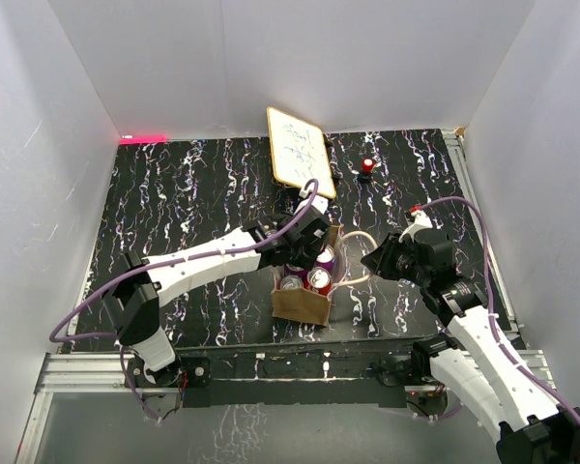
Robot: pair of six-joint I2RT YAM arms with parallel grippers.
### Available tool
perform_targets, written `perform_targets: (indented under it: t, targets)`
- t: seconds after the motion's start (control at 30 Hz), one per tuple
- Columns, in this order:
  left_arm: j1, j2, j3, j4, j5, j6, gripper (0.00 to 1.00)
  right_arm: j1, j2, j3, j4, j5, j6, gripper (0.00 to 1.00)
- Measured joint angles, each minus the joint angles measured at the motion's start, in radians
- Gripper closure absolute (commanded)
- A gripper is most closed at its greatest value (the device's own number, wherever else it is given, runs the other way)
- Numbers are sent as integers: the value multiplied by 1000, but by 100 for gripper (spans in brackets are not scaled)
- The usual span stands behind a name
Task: Take the beverage out of the canvas bag
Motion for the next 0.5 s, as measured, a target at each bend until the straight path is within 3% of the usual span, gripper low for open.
perform_targets:
  t: [0.5]
  targets:
    - [0,4,-39,26,51,-37,37,0,12,-1,14,-6,0,80]
